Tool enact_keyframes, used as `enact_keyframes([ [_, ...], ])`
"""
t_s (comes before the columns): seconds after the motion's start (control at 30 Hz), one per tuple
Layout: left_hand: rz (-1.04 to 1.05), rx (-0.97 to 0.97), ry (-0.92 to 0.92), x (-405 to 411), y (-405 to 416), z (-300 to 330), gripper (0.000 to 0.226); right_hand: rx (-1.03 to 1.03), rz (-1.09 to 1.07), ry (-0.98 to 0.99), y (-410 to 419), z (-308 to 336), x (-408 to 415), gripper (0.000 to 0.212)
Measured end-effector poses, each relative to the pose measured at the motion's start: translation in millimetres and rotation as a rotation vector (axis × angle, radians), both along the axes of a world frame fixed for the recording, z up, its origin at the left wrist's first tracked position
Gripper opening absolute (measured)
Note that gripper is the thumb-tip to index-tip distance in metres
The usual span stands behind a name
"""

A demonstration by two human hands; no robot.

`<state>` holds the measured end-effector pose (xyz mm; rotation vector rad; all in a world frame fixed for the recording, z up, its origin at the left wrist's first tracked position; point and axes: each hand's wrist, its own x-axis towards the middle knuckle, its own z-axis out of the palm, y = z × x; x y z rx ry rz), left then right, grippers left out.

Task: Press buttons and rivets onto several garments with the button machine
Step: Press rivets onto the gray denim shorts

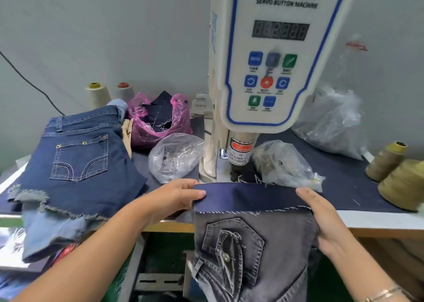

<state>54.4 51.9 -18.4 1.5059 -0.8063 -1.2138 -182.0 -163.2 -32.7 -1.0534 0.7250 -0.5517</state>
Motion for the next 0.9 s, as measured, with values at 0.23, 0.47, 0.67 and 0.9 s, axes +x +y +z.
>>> enact_keyframes([
  [0.23, 0.053, -0.068, -0.021, -7, -19, 5, 0.057, 0.134, -0.1, -0.008, -24, -7, 0, 0.026],
  [0.47, 0.177, -0.198, 0.156, -18, -32, -6, 0.026, 0.273, -0.088, -0.005, -29, -4, 1, 0.035],
  [0.67, 0.197, -0.232, 0.169, -22, -31, -11, 0.012, 0.299, -0.077, -0.041, -29, -7, -5, 0.035],
  [0.9, 0.23, -0.177, 0.081, -26, -32, -6, 0.013, 0.314, -0.107, -0.05, -30, -10, -7, 0.028],
])
